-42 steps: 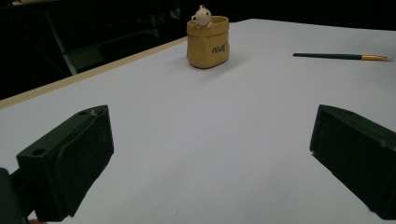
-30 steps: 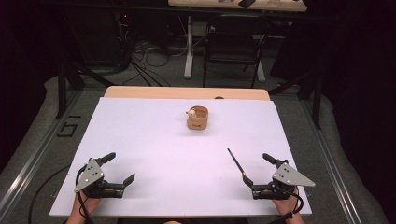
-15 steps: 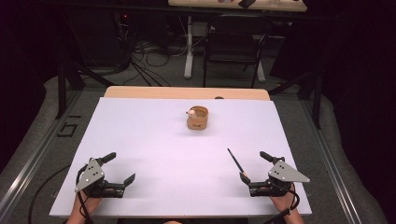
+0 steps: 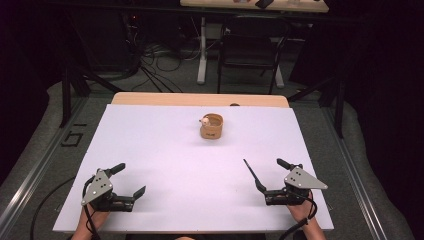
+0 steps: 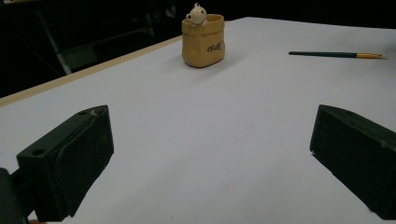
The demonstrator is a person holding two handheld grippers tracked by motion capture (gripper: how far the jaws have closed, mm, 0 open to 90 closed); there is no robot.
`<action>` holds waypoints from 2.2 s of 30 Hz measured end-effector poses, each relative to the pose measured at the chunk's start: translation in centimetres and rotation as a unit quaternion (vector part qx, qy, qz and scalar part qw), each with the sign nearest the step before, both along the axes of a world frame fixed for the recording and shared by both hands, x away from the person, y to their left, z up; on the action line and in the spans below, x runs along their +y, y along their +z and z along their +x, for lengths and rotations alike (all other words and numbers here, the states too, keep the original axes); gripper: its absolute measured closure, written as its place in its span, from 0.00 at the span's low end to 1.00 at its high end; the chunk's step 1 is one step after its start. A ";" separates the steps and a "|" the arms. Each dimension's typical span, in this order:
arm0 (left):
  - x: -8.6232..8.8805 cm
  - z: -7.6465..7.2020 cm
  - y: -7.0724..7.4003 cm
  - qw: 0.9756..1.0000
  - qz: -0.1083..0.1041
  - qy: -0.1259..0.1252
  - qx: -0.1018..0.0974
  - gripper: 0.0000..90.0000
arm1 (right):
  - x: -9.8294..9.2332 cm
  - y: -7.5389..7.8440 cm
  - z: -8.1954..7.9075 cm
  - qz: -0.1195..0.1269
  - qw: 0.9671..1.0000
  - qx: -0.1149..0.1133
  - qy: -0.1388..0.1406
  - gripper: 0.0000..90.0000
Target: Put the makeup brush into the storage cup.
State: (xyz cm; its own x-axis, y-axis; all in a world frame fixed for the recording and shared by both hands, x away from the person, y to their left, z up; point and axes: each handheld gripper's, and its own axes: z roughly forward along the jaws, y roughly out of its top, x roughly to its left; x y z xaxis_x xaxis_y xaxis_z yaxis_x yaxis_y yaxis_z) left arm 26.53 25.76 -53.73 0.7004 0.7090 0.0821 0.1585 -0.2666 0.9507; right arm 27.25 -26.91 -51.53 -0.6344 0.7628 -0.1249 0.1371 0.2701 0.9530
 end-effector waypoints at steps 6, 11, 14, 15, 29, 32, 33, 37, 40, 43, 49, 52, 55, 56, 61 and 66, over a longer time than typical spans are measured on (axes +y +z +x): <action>0.0 0.0 0.0 1.000 -0.002 -0.001 -0.001 0.00 | 0.1 0.0 0.8 -0.002 1.000 0.003 0.002 0.00; -0.1 0.0 0.0 1.000 0.000 -0.001 0.001 0.00 | 0.3 0.0 1.2 -0.004 1.000 0.006 0.003 0.00; -0.1 0.0 0.0 1.000 0.002 -0.003 0.000 0.00 | 0.4 -0.1 1.4 -0.001 1.000 0.008 0.004 0.00; -0.1 0.0 0.0 1.000 0.002 -0.003 0.000 0.00 | 0.4 0.0 1.5 0.002 1.000 0.009 0.005 0.00; 0.0 0.0 0.0 1.000 0.003 -0.004 -0.001 0.00 | 1.2 0.2 2.8 0.003 1.000 0.026 -0.001 0.00; -0.1 -0.1 0.0 1.000 0.003 -0.004 0.000 0.00 | 1.4 0.2 3.1 0.000 1.000 0.031 -0.002 0.00; -0.1 -0.1 0.0 1.000 0.002 -0.005 -0.001 0.00 | 1.4 0.3 3.2 -0.004 0.999 0.036 -0.001 0.00; 0.0 -0.1 0.1 1.000 0.002 -0.005 -0.001 0.00 | 1.8 0.2 3.5 -0.005 0.999 0.038 -0.003 0.00; 0.0 -0.1 0.1 1.000 0.002 -0.004 -0.001 0.00 | 2.0 0.3 3.8 -0.008 0.999 0.044 -0.005 0.00; 0.0 -0.1 0.1 1.000 0.002 -0.006 -0.001 0.00 | 2.0 0.3 4.0 -0.012 0.999 0.052 -0.004 0.00; 0.0 -0.1 0.1 1.000 0.001 -0.006 -0.002 0.00 | 2.3 0.3 4.3 -0.019 0.997 0.071 -0.006 0.00; 0.0 -0.1 0.1 1.000 0.001 -0.006 -0.002 0.00 | 2.4 0.3 4.5 -0.024 0.996 0.084 -0.009 0.00; 0.0 -0.1 0.1 1.000 0.001 -0.007 -0.002 0.00 | 2.5 0.3 4.6 -0.027 0.995 0.093 -0.011 0.00; 0.0 -0.1 0.1 1.000 -0.001 -0.006 -0.002 0.00 | 2.6 0.3 4.7 -0.032 0.994 0.102 -0.009 0.00; 0.0 -0.1 0.1 1.000 0.001 -0.005 -0.001 0.00 | 3.0 0.4 4.6 -0.039 0.993 0.111 -0.009 0.00; 0.0 -0.1 0.1 1.000 0.000 -0.004 0.000 0.00 | 3.2 0.6 4.7 -0.048 0.991 0.127 -0.013 0.00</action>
State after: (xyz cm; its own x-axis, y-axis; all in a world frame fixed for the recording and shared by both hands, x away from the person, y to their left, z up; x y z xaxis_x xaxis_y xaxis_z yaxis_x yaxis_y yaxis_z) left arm 26.44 25.79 -53.68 0.7066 0.7028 0.0826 0.1552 -0.2679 0.9509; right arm 31.99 -23.68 -50.98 -0.6352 0.7714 -0.0369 0.3765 0.3510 0.8574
